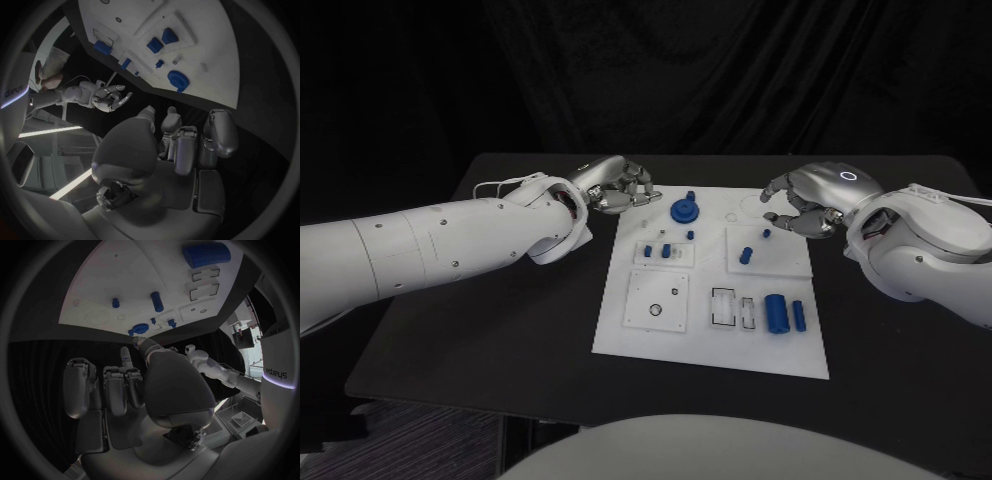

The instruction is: Assemble the parts on the task board

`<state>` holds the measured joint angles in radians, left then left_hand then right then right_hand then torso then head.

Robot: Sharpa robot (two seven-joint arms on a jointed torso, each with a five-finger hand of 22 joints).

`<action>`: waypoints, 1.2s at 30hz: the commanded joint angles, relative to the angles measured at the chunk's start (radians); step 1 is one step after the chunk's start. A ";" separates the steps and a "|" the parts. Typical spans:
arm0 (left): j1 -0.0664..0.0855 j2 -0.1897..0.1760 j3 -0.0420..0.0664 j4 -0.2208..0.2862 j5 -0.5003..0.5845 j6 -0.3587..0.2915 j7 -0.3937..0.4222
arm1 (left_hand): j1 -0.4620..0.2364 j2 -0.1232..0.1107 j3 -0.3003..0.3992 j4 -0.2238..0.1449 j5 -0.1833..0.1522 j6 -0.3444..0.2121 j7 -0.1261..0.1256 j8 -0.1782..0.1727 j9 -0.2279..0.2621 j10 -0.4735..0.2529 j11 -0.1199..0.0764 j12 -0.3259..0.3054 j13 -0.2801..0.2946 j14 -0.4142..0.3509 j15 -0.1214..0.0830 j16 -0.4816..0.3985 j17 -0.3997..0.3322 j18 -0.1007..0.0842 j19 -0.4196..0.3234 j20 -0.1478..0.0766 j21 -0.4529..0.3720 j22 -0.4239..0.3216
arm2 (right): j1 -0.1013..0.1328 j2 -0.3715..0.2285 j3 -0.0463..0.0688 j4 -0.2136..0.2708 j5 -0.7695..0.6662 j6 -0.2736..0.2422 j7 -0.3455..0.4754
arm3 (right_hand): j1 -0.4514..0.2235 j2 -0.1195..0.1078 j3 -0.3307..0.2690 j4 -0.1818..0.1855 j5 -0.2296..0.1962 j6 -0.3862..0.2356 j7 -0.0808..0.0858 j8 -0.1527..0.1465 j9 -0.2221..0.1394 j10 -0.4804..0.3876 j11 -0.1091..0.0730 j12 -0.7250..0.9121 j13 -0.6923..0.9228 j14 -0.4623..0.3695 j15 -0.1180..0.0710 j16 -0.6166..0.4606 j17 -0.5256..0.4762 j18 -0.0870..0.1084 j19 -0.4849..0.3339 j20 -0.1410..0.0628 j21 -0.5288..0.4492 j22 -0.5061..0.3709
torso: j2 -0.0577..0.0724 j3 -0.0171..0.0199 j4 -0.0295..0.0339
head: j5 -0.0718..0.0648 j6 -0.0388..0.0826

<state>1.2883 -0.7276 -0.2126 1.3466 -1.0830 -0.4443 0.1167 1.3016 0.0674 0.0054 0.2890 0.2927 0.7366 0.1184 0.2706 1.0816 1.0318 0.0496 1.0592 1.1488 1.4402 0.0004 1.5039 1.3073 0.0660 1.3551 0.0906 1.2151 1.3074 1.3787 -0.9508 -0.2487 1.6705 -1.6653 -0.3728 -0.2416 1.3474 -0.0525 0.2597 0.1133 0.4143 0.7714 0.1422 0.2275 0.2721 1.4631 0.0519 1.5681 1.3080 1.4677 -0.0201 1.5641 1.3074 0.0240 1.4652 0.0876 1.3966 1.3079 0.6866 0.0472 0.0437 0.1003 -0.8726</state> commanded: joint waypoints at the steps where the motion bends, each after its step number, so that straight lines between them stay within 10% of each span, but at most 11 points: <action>1: 0.004 0.018 0.001 -0.027 -0.046 0.044 0.206 | 0.153 -0.023 0.091 0.002 0.012 -0.006 0.040 -0.092 -0.142 -0.270 0.045 -0.394 -0.227 -0.183 0.037 -0.133 -0.067 0.026 -0.091 0.028 -0.103 0.128 | -0.002 -0.002 0.001 -0.001 -0.003 -0.004 -0.015 | 0.001 -0.002 0.004 0.001 0.000 0.008 0.000 -0.006 -0.001 0.108 0.002 0.003 0.263 0.096 0.004 -0.005 0.241 0.020 0.029 0.003 -0.004 0.204 | 0.000 -0.0001 -0.0007 | -0.001 0.000; 4: 0.005 0.046 0.001 -0.073 -0.111 0.099 0.268 | 0.263 -0.061 0.199 -0.005 -0.019 -0.063 0.033 -0.191 -0.278 -0.441 0.098 -0.585 -0.373 -0.371 0.070 -0.261 -0.237 0.032 -0.174 0.061 -0.180 0.107 | -0.002 -0.002 0.001 -0.002 -0.003 -0.007 -0.013 | 0.001 -0.002 0.004 0.001 0.000 0.008 0.000 -0.006 -0.001 0.108 0.002 0.003 0.263 0.096 0.004 -0.005 0.241 0.020 0.029 0.003 -0.004 0.204 | 0.000 0.0000 -0.0003 | -0.002 0.000; 7: 0.005 0.075 0.001 -0.115 -0.229 0.113 0.298 | 0.352 -0.118 0.281 -0.061 -0.053 -0.088 -0.035 -0.211 -0.404 -0.520 0.038 -0.688 -0.500 -0.252 0.013 -0.218 -0.202 0.042 -0.104 0.030 -0.101 0.123 | -0.002 -0.002 0.001 -0.003 -0.003 -0.008 -0.012 | 0.000 -0.002 0.005 0.002 -0.001 0.010 0.000 -0.006 -0.002 0.108 0.002 0.003 0.263 0.097 0.004 -0.005 0.242 0.020 0.029 0.003 -0.003 0.205 | 0.000 0.0001 -0.0002 | -0.004 0.000; 8: 0.006 0.086 0.001 -0.128 -0.282 0.112 0.299 | 0.358 -0.140 0.291 -0.084 -0.077 -0.057 -0.096 -0.208 -0.456 -0.536 0.024 -0.703 -0.545 -0.237 0.001 -0.223 -0.216 0.039 -0.087 0.017 -0.086 0.126 | -0.002 -0.002 0.001 -0.004 -0.003 -0.009 -0.011 | 0.000 -0.002 0.005 0.002 -0.001 0.010 0.000 -0.006 -0.002 0.108 0.002 0.003 0.263 0.097 0.004 -0.005 0.242 0.020 0.029 0.003 -0.003 0.205 | 0.001 -0.0002 -0.0001 | -0.006 0.000; 13: 0.006 0.130 0.001 -0.166 -0.463 0.112 0.287 | 0.344 -0.171 0.290 -0.114 -0.046 0.001 -0.153 -0.203 -0.539 -0.529 -0.007 -0.686 -0.612 -0.236 -0.020 -0.252 -0.276 0.039 -0.075 -0.001 -0.093 0.123 | -0.002 -0.002 0.001 -0.006 -0.003 -0.011 -0.009 | 0.000 -0.002 0.005 0.002 -0.001 0.010 0.000 -0.006 -0.002 0.108 0.002 0.003 0.263 0.097 0.004 -0.005 0.242 0.020 0.029 0.003 -0.003 0.205 | 0.001 -0.0004 -0.0008 | -0.009 0.000; 20: 0.007 0.179 0.001 -0.192 -0.561 0.122 0.267 | 0.312 -0.195 0.292 -0.126 0.025 0.064 -0.145 -0.196 -0.593 -0.487 -0.007 -0.641 -0.651 -0.200 -0.022 -0.226 -0.263 0.031 -0.043 -0.008 -0.067 0.133 | -0.002 -0.003 0.001 -0.006 -0.003 -0.011 -0.008 | -0.001 -0.002 0.006 0.002 -0.002 0.012 0.000 -0.005 -0.002 0.108 0.002 0.003 0.263 0.098 0.004 -0.003 0.245 0.019 0.030 0.003 0.000 0.206 | 0.001 -0.0006 -0.0015 | -0.012 0.000; 36: 0.008 0.246 0.001 -0.228 -0.599 0.156 0.235 | 0.265 -0.207 0.302 -0.123 -0.009 0.100 -0.132 -0.199 -0.646 -0.388 0.007 -0.581 -0.683 -0.151 -0.015 -0.183 -0.240 0.018 0.010 -0.007 -0.009 0.151 | -0.002 -0.007 0.001 0.000 -0.003 -0.018 -0.008 | -0.002 -0.003 0.006 0.002 -0.001 0.014 0.000 -0.004 -0.002 0.108 0.002 0.003 0.263 0.097 0.004 -0.005 0.243 0.019 0.030 0.003 -0.001 0.205 | 0.002 0.0004 -0.0030 | -0.014 0.000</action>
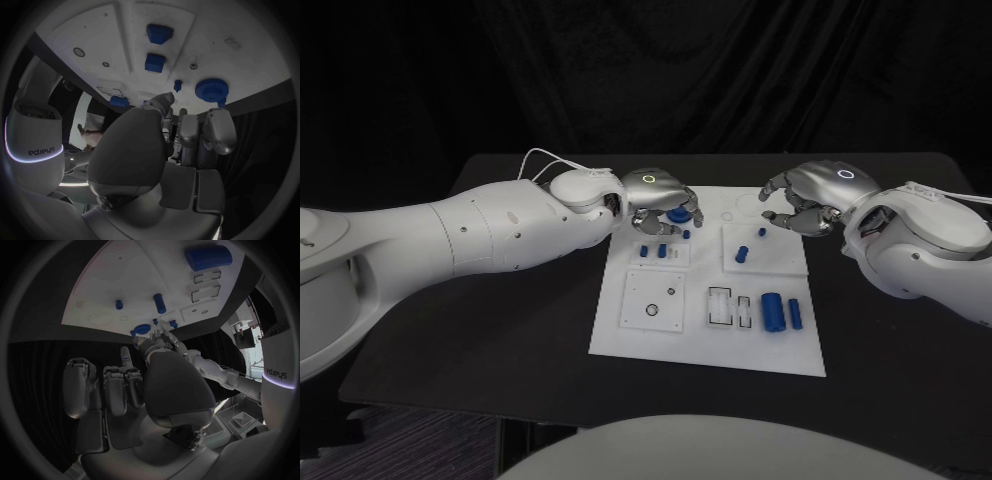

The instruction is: Assemble the parts on the task board

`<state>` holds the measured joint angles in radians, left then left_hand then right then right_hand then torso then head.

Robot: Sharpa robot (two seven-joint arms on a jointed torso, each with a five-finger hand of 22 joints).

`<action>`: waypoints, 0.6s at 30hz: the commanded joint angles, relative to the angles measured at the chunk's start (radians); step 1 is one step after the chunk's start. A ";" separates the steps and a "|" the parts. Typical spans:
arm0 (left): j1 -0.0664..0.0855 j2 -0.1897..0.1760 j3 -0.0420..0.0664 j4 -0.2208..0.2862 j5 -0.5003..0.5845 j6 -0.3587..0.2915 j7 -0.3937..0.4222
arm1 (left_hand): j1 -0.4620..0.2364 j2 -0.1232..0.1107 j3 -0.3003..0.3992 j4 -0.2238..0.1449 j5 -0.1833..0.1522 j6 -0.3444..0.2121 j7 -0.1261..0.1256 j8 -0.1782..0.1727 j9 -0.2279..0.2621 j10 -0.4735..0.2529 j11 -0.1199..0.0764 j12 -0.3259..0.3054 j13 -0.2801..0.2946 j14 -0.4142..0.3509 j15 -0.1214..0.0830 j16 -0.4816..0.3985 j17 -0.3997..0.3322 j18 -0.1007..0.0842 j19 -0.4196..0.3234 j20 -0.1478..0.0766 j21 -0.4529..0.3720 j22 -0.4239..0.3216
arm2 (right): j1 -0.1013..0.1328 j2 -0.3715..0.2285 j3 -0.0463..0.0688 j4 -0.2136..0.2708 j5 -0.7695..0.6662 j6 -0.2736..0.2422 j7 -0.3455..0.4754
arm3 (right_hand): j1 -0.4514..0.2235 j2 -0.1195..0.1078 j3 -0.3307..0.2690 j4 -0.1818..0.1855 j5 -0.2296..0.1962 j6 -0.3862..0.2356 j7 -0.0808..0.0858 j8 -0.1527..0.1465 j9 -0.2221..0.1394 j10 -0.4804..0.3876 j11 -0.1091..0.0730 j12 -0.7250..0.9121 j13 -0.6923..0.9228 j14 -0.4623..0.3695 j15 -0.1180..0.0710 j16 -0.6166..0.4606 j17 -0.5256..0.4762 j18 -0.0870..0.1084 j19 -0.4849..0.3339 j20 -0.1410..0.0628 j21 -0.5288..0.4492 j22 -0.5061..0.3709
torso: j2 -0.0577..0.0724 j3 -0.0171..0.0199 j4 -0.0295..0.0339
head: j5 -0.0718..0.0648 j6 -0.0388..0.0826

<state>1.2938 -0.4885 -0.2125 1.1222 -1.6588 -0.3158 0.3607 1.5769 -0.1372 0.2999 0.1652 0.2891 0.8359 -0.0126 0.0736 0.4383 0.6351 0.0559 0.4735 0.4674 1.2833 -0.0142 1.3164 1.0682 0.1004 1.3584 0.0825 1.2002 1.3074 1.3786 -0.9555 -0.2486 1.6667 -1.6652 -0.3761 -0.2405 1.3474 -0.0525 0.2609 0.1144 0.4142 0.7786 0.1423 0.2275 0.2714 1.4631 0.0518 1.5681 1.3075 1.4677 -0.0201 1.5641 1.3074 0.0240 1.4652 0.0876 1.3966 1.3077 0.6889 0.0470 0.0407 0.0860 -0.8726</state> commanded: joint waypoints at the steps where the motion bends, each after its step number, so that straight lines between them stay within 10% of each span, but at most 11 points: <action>1: 0.003 0.010 0.001 -0.005 -0.024 0.031 -0.010 | -0.011 -0.001 0.008 0.001 -0.004 0.000 0.000 -0.002 -0.004 0.013 0.001 0.008 -0.001 0.006 0.000 0.005 -0.001 -0.016 0.008 0.002 0.006 0.152 | -0.002 -0.003 0.001 0.005 -0.003 -0.015 -0.009 | -0.002 -0.004 0.005 0.001 -0.001 0.007 -0.001 -0.004 -0.001 0.108 0.002 0.003 0.263 0.097 0.004 -0.005 0.243 0.019 0.030 0.003 -0.002 0.205 | 0.000 0.0006 -0.0001 | -0.001 0.000; 18: 0.002 0.038 0.001 -0.033 -0.051 0.086 -0.038 | -0.032 -0.006 0.007 0.001 -0.019 0.005 0.007 0.001 -0.017 0.049 0.004 0.033 0.003 0.002 0.007 0.004 -0.017 -0.016 0.009 0.007 0.002 0.151 | -0.002 -0.010 0.001 0.014 -0.003 -0.018 -0.011 | -0.003 -0.005 0.005 0.002 0.000 0.008 -0.001 -0.004 -0.002 0.108 0.002 0.003 0.263 0.096 0.004 -0.005 0.241 0.019 0.030 0.003 -0.002 0.205 | 0.000 0.0005 0.0002 | -0.001 0.000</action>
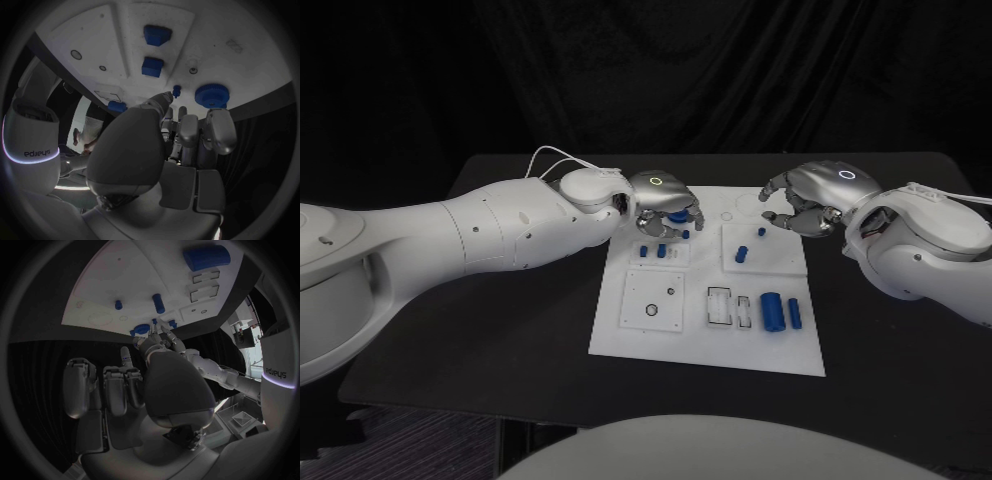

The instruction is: Assemble the parts on the task board

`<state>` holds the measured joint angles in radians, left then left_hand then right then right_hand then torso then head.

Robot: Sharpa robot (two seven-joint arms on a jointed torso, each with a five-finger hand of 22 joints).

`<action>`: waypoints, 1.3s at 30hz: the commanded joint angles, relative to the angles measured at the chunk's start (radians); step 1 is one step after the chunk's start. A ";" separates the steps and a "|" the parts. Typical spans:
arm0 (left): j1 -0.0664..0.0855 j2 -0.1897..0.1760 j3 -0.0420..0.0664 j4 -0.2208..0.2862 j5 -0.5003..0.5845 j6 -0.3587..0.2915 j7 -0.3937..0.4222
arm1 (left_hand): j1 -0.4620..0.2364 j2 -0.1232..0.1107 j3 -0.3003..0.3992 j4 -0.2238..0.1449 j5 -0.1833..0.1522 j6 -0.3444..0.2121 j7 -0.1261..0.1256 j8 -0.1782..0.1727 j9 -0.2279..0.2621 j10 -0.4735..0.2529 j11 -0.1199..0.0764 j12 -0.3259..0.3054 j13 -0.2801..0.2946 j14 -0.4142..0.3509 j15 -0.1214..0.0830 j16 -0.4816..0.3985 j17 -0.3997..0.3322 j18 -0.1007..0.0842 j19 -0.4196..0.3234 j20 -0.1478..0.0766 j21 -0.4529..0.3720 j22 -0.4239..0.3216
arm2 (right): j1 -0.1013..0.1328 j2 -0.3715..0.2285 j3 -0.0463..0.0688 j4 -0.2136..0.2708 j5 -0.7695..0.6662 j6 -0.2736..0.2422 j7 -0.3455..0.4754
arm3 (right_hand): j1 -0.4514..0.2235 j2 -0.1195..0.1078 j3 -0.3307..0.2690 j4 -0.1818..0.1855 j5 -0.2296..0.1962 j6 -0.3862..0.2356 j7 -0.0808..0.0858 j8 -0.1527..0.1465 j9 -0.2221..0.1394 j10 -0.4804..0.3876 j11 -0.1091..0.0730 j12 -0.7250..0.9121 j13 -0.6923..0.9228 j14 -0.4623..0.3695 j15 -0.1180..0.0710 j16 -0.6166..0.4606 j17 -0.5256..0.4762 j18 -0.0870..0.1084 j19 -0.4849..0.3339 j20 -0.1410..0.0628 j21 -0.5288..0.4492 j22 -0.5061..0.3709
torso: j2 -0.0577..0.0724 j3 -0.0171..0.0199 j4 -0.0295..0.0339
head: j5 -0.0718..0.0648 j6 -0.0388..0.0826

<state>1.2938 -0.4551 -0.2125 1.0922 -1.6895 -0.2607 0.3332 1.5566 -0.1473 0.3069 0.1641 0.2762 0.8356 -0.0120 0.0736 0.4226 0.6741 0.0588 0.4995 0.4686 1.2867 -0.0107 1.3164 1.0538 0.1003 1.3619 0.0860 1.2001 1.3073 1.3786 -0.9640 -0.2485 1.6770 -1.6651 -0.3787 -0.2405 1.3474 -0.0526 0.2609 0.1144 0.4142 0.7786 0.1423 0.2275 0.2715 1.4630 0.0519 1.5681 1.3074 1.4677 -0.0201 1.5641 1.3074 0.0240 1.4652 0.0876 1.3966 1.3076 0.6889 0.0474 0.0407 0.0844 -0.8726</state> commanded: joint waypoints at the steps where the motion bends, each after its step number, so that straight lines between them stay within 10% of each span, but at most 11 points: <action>1: 0.002 0.006 0.001 -0.004 -0.021 0.033 -0.011 | -0.012 0.005 0.000 0.002 -0.006 0.009 0.008 0.003 -0.001 0.011 0.001 0.008 0.001 -0.001 0.004 0.004 -0.003 -0.016 0.005 0.004 0.001 0.151 | -0.002 -0.002 0.001 0.004 -0.003 -0.016 -0.011 | -0.003 -0.005 0.005 0.002 0.000 0.008 -0.001 -0.004 -0.002 0.108 0.002 0.003 0.263 0.096 0.004 -0.005 0.241 0.019 0.030 0.003 -0.002 0.205 | 0.000 0.0000 0.0004 | 0.001 0.000; 39: -0.015 0.070 0.001 -0.081 -0.025 0.087 -0.030 | -0.024 0.024 0.014 -0.014 -0.009 0.059 0.024 0.025 0.013 0.102 -0.018 0.017 -0.005 -0.007 -0.006 0.002 -0.029 -0.018 0.014 -0.001 0.009 0.155 | -0.002 -0.002 0.001 0.005 -0.003 -0.020 -0.013 | -0.004 -0.006 0.007 0.001 0.004 0.009 -0.001 -0.005 -0.003 0.108 0.002 0.003 0.263 0.096 0.004 -0.007 0.238 0.020 0.028 0.003 -0.005 0.204 | 0.000 0.0004 0.0002 | 0.006 0.000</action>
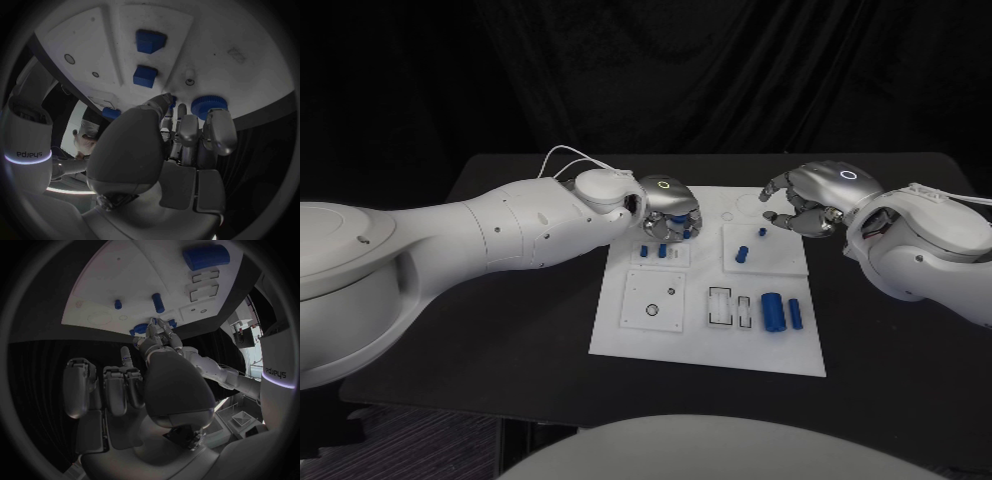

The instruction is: Assemble the parts on the task board

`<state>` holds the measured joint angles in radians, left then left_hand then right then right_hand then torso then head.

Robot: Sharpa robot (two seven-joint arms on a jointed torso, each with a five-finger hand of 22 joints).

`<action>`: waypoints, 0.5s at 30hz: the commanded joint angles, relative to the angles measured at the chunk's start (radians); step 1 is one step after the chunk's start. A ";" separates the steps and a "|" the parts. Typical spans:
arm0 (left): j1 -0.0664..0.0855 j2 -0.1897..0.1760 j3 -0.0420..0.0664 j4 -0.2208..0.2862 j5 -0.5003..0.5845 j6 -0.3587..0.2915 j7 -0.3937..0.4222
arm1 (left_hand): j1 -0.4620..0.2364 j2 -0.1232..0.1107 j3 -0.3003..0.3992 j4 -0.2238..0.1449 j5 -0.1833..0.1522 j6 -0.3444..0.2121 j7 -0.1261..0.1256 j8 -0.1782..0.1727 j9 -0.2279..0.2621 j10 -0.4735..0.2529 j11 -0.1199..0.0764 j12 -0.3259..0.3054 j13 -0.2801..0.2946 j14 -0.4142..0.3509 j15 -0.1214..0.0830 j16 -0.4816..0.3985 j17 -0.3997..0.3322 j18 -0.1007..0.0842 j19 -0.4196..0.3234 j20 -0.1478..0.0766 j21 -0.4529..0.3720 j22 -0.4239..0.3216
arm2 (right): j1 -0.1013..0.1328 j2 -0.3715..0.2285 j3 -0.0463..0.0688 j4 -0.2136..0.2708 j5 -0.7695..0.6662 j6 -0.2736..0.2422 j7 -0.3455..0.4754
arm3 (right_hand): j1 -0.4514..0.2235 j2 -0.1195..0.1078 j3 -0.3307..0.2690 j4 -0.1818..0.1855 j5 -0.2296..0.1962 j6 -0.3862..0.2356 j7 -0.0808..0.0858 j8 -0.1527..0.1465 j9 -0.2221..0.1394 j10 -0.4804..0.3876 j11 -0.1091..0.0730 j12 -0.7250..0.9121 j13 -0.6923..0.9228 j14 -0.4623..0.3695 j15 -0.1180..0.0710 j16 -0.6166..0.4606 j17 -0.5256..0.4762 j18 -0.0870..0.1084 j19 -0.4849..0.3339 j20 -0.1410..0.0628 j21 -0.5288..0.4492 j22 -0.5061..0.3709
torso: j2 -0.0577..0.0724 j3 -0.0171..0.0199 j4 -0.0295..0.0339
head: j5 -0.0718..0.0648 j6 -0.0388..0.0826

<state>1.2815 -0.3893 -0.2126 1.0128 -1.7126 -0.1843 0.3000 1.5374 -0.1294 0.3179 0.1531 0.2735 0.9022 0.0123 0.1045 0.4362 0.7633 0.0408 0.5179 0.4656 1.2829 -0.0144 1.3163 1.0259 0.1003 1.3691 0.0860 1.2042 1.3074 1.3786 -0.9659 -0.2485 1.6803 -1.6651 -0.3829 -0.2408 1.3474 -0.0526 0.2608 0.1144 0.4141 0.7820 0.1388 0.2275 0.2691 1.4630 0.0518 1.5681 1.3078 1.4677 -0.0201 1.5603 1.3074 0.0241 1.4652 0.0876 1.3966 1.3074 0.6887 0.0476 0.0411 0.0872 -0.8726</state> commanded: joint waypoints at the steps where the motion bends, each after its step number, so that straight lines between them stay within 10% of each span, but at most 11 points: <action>1: -0.003 0.005 0.001 -0.003 -0.002 0.009 0.005 | -0.005 0.007 0.004 -0.003 -0.006 -0.007 -0.001 -0.006 -0.001 0.016 -0.001 -0.002 -0.002 -0.003 -0.003 0.002 -0.002 -0.018 0.006 -0.001 0.005 0.155 | -0.002 0.000 0.001 0.001 -0.003 -0.016 -0.013 | -0.004 -0.006 0.007 0.001 0.004 0.006 0.002 -0.005 -0.001 0.108 0.002 0.003 0.263 0.096 0.004 -0.003 0.238 0.020 0.028 0.003 -0.005 0.204 | 0.000 0.0000 -0.0004 | 0.003 0.000; 15: -0.007 0.008 0.001 -0.011 -0.002 -0.081 0.038 | 0.023 0.049 0.024 -0.049 0.023 0.084 0.032 0.027 0.019 0.181 -0.044 0.002 -0.006 0.019 -0.034 0.004 -0.011 -0.032 0.044 -0.015 0.070 0.175 | -0.002 0.000 0.001 0.000 -0.003 -0.010 -0.014 | -0.004 -0.006 0.009 0.001 0.006 0.007 0.002 -0.005 -0.001 0.108 0.002 0.003 0.263 0.095 0.004 -0.004 0.238 0.020 0.028 0.003 -0.006 0.204 | 0.000 -0.0002 0.0001 | 0.001 0.000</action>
<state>1.2757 -0.3816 -0.2125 0.9995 -1.7133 -0.2134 0.3127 1.5612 -0.0894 0.3426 0.1085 0.2922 0.9758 0.0400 0.1234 0.4509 0.9326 -0.0026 0.5175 0.4577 1.2954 -0.0448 1.3163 1.0143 0.0834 1.4086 0.0715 1.2701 1.3073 1.3786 -0.9653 -0.2485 1.6794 -1.6649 -0.3831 -0.2411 1.3474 -0.0526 0.2637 0.1172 0.4140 0.7821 0.1389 0.2275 0.2692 1.4631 0.0518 1.5681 1.3076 1.4677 -0.0201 1.5603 1.3074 0.0240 1.4652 0.0876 1.3966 1.3073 0.6888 0.0476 0.0410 0.0874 -0.8726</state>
